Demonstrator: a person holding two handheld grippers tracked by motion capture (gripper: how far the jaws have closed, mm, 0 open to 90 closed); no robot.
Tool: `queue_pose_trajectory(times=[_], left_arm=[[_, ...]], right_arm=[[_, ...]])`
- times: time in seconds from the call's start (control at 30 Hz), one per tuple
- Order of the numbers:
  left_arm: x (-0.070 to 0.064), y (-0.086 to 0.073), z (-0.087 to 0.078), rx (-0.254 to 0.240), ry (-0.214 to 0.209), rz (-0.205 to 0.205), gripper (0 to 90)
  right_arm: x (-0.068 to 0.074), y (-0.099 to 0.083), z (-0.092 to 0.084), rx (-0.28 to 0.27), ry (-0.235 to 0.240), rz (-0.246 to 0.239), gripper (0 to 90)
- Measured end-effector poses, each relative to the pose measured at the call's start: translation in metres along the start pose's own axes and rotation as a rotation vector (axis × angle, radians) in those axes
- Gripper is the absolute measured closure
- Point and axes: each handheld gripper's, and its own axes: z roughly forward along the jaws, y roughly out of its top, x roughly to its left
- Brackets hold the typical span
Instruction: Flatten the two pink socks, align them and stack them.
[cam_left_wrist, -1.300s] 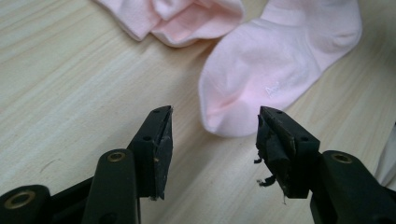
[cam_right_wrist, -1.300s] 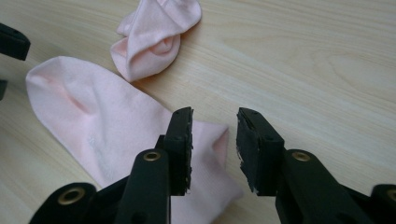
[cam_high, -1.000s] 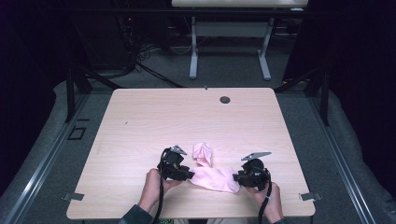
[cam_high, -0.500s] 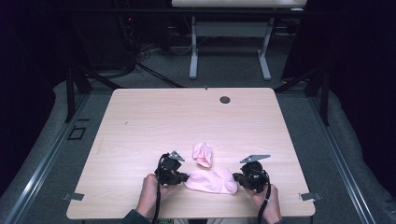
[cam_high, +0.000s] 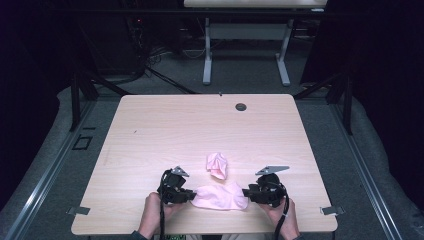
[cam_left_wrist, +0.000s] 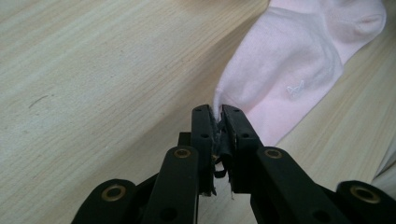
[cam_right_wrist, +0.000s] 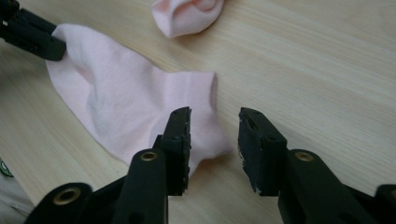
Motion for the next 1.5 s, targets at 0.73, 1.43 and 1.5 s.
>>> queue_pose_trajectory(times=[0.73,1.43,1.5], left_arm=[[-0.006,-0.012,0.000,0.012,-0.015,-0.013,88.2],[0.006,0.002,-0.016,-0.107,0.031,-0.086,20.5],[0.007,0.007,-0.015,-0.119,0.026,-0.094,19.2]], right_arm=[[0.010,-0.004,0.008,0.084,-0.129,-0.096,88.1],[0.009,0.068,0.000,0.007,-0.053,-0.210,47.2],[0.010,0.081,0.004,0.008,-0.047,-0.228,47.1]])
